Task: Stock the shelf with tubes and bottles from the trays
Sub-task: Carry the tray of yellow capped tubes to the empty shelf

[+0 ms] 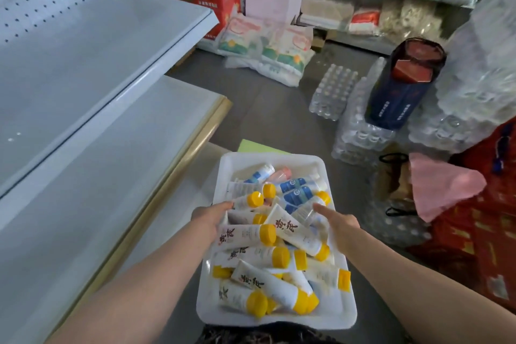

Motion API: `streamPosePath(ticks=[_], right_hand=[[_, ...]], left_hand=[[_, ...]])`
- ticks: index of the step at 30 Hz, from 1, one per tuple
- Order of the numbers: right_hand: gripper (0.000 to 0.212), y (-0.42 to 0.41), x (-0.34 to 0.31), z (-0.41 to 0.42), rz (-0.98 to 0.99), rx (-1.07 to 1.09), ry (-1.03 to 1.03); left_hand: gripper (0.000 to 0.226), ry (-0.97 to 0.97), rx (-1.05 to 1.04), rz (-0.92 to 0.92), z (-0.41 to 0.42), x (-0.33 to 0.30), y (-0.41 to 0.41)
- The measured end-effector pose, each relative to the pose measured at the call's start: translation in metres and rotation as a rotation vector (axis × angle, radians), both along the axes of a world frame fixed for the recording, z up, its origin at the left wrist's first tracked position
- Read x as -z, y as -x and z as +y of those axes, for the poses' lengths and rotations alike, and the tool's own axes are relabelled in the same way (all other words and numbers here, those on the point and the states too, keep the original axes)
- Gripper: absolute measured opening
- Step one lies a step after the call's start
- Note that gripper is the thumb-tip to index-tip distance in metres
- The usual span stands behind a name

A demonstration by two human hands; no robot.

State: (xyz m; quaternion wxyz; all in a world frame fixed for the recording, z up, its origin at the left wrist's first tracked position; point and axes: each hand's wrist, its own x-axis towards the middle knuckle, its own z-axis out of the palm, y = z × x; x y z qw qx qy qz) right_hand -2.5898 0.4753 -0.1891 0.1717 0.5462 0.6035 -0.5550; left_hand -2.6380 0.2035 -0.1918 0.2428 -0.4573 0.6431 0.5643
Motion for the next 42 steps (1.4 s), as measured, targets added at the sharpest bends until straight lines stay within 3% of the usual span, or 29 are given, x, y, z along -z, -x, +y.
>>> streamPosePath(ticks=[6, 10, 11, 14, 19, 28, 33, 38, 42], right_hand=[[0.083, 0.112, 0.028, 0.003, -0.065, 0.085, 0.018], [0.079, 0.172, 0.047, 0.007, -0.120, 0.085, 0.042], [0.076, 0.185, 0.054, 0.009, -0.129, 0.077, 0.051], [0.066, 0.218, 0.078, 0.017, -0.132, 0.029, 0.061], [0.049, 0.259, 0.118, 0.025, -0.173, -0.033, 0.090], [0.044, 0.277, 0.182, 0.029, -0.230, -0.054, 0.146], [0.072, 0.281, 0.200, 0.023, -0.242, -0.066, 0.113], [0.073, 0.278, 0.203, 0.018, -0.221, -0.090, 0.046], [0.068, 0.269, 0.191, 0.006, -0.192, -0.169, -0.094]], left_hand=[[0.053, 0.003, 0.078, -0.009, 0.005, 0.022, 0.132], [0.096, -0.061, 0.081, -0.094, 0.005, 0.057, 0.203], [0.098, -0.070, 0.084, -0.115, 0.004, 0.068, 0.217], [0.057, -0.019, 0.109, -0.073, 0.013, 0.064, 0.249], [0.035, 0.090, 0.168, -0.058, 0.017, 0.105, 0.284], [0.029, 0.160, 0.214, -0.058, 0.023, 0.166, 0.310], [0.029, 0.195, 0.216, -0.065, 0.020, 0.184, 0.314], [0.055, 0.142, 0.314, -0.108, 0.018, 0.181, 0.314], [0.098, 0.291, 0.351, -0.131, 0.021, 0.181, 0.303]])
